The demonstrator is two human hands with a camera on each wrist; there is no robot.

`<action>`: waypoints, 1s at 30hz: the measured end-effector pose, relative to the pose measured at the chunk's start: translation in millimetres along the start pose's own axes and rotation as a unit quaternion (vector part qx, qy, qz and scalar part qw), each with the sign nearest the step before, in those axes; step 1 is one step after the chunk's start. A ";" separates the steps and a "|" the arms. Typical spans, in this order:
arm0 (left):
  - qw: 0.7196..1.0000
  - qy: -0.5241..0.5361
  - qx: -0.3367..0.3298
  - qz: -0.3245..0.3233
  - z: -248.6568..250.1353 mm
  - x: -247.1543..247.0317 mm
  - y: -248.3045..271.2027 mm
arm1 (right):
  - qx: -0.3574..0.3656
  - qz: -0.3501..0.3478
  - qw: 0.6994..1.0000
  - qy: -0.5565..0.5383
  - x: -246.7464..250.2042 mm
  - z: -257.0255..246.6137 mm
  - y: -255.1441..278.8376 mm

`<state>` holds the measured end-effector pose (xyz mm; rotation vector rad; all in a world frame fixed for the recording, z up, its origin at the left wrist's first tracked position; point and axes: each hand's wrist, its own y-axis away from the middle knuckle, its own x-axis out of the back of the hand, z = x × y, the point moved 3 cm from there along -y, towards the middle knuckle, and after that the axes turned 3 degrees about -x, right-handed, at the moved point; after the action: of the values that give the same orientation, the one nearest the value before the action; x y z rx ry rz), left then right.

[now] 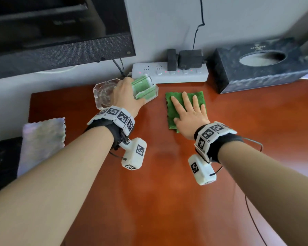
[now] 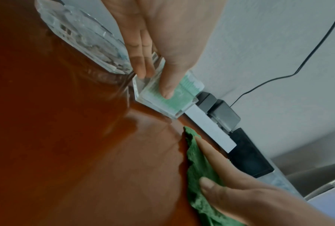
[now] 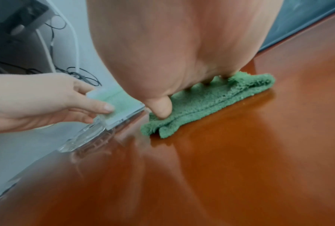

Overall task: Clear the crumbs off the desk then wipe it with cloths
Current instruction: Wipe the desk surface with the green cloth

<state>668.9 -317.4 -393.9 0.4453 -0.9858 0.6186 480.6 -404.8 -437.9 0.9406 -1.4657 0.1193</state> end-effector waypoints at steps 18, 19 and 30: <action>0.995 0.070 0.001 0.066 -33.6 60.2 9.3 | 0.017 -0.010 1.000 -0.009 4.0 -82.3 -23.2; 0.996 0.068 0.001 0.066 -32.4 61.5 8.5 | 0.026 -0.009 1.000 -0.003 2.4 -87.3 -23.2; 0.998 0.048 -0.024 0.030 -11.0 48.1 -0.1 | 0.176 0.002 0.981 0.083 -25.6 -87.1 22.7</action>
<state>695.4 -297.4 -357.4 0.3411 -0.9237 0.6628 530.9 -326.0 -435.0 1.1821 -1.3137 0.4622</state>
